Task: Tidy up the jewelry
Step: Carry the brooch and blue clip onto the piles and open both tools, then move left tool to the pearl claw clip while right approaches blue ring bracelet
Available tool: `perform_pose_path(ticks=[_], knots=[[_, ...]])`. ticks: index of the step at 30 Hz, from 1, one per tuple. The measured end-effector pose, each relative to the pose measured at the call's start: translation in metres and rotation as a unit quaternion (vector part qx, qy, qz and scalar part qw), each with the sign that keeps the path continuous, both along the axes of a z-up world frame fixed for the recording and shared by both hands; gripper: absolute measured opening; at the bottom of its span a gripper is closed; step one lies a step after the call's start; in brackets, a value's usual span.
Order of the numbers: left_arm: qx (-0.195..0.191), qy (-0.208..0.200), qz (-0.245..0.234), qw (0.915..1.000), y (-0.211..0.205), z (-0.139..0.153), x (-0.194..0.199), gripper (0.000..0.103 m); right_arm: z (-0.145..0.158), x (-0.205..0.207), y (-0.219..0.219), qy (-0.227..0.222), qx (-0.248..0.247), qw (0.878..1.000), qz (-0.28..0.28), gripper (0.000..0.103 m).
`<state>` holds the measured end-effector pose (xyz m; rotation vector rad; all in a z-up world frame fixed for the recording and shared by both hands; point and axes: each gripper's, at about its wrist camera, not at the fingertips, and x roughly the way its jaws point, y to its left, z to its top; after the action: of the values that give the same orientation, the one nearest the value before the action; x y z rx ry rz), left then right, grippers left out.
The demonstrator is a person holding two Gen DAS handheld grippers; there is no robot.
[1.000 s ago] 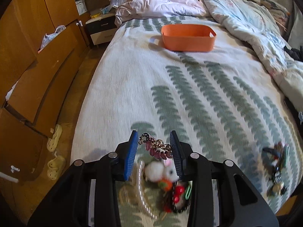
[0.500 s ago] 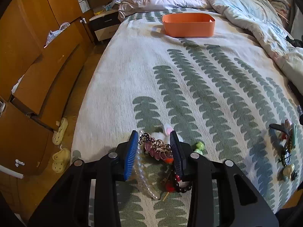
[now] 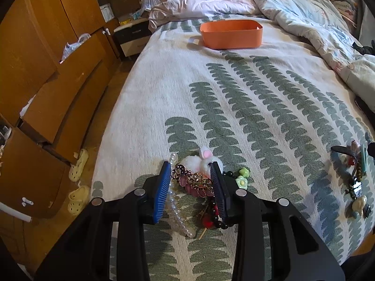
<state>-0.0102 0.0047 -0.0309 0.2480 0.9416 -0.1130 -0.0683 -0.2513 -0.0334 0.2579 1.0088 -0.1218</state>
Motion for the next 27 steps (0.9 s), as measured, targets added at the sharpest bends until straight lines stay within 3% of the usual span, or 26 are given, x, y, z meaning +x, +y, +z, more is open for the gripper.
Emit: perform_pose_path(ticks=[23, 27], knots=[[-0.002, -0.023, -0.010, 0.9997, -0.005, 0.005, -0.017, 0.037, 0.001, -0.022, 0.017, -0.015, -0.015, 1.000, 0.006, 0.018], [-0.013, -0.028, -0.008, 0.9995, 0.000, 0.010, -0.017, 0.060, 0.001, -0.028, 0.017, -0.021, -0.010, 1.000, 0.005, 0.018]])
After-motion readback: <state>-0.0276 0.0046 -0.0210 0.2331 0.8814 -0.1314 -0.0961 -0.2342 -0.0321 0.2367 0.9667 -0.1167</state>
